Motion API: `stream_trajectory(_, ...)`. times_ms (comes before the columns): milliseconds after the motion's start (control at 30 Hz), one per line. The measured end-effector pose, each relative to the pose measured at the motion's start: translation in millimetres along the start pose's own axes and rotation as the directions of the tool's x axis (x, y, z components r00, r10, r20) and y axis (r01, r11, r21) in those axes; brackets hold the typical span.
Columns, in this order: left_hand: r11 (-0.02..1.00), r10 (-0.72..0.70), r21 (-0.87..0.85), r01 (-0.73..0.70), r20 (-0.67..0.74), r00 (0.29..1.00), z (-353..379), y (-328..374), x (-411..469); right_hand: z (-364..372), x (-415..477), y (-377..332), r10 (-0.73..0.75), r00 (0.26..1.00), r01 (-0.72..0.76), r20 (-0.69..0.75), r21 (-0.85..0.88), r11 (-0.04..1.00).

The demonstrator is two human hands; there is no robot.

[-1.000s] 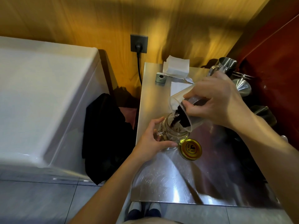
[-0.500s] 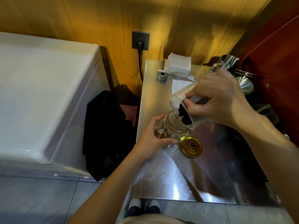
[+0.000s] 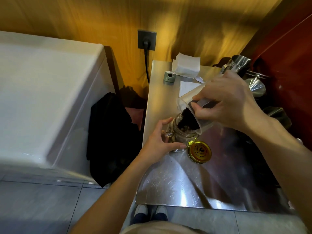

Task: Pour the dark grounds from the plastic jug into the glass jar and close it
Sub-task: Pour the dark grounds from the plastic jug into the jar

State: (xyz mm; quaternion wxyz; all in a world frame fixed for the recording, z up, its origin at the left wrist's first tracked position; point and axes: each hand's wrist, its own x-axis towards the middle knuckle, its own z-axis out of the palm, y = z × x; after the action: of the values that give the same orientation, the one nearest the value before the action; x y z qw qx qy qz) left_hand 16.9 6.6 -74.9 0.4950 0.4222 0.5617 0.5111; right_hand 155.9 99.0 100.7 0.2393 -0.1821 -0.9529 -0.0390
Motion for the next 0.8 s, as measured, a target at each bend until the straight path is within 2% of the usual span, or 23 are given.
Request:
stream_trajectory(200, 0.999, 0.019, -0.046, -0.017, 0.028, 0.999, -1.6, -4.3, 0.7, -0.1, -0.8, 1.3, -0.007, 1.000, 0.007, -0.018, -0.003, 1.000)
stream_trajectory(367, 0.999, 0.008, -0.035, -0.008, 0.012, 1.000, -1.0, -6.5, 1.7, 0.2, -0.8, 0.5, -0.046, 0.998, 0.046, -0.050, -0.006, 0.999)
stream_trajectory(800, 1.000, 0.010, 0.005, -0.010, 0.014, 1.000, -1.0, -6.7, 3.2, 0.0, -2.8, 3.3, -0.035, 0.998, 0.036, -0.052, 0.029, 0.999)
